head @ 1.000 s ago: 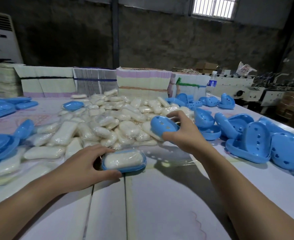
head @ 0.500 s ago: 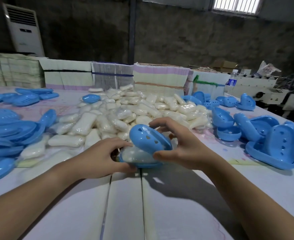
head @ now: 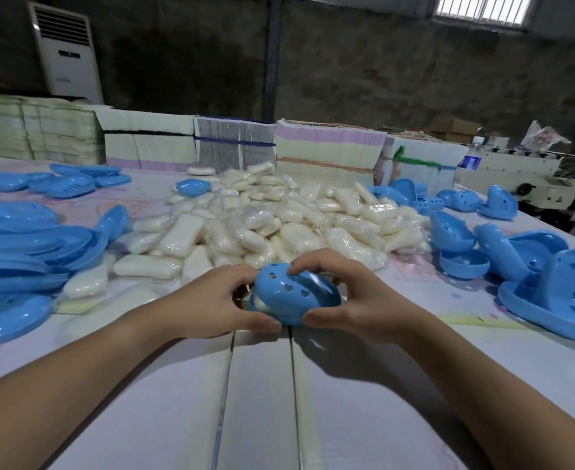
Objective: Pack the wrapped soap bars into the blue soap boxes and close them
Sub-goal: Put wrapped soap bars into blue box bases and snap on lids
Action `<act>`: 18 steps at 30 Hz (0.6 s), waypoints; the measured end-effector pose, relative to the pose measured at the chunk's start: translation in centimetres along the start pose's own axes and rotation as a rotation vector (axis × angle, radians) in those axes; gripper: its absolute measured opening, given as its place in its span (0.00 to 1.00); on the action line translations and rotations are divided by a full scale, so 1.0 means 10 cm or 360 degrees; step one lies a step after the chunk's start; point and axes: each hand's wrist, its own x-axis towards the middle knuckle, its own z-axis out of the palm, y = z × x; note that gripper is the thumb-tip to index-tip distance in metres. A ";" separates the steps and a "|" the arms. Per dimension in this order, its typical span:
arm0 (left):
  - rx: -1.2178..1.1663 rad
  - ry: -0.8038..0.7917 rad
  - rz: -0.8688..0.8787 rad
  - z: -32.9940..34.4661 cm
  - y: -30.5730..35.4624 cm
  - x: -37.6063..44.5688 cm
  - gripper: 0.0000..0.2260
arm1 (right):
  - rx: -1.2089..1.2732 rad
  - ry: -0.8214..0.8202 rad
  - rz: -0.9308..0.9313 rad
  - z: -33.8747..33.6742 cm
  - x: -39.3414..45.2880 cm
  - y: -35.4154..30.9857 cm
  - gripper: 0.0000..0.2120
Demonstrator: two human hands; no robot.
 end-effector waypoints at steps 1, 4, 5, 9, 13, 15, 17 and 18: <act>-0.0015 0.0013 -0.0034 0.00 -0.01 0.00 0.23 | -0.0013 -0.0008 0.0016 0.00 0.00 0.00 0.24; -0.0053 0.0046 -0.0141 -0.01 -0.02 0.01 0.30 | -0.0071 -0.0032 0.0027 0.01 0.01 -0.01 0.23; -0.0055 0.0038 -0.0147 -0.02 -0.03 0.00 0.31 | -0.0097 -0.0032 0.0018 0.02 0.00 -0.01 0.22; -0.0050 0.0013 -0.0101 -0.02 -0.01 -0.02 0.25 | -0.0201 -0.0027 -0.0022 0.04 0.01 -0.04 0.22; -0.0048 0.0124 -0.0094 0.01 -0.02 -0.03 0.24 | -0.0365 -0.0108 -0.0055 0.05 0.01 0.00 0.30; -0.0090 0.0200 -0.0080 0.01 -0.01 -0.02 0.20 | -0.0424 -0.0114 -0.0044 0.06 0.02 0.02 0.34; -0.0115 0.0257 -0.0080 0.02 0.00 -0.01 0.17 | -0.0408 -0.0053 -0.0049 0.06 0.03 0.03 0.35; -0.0106 0.0278 -0.0090 0.02 0.01 -0.01 0.16 | -0.0382 -0.0022 -0.0057 0.06 0.03 0.04 0.34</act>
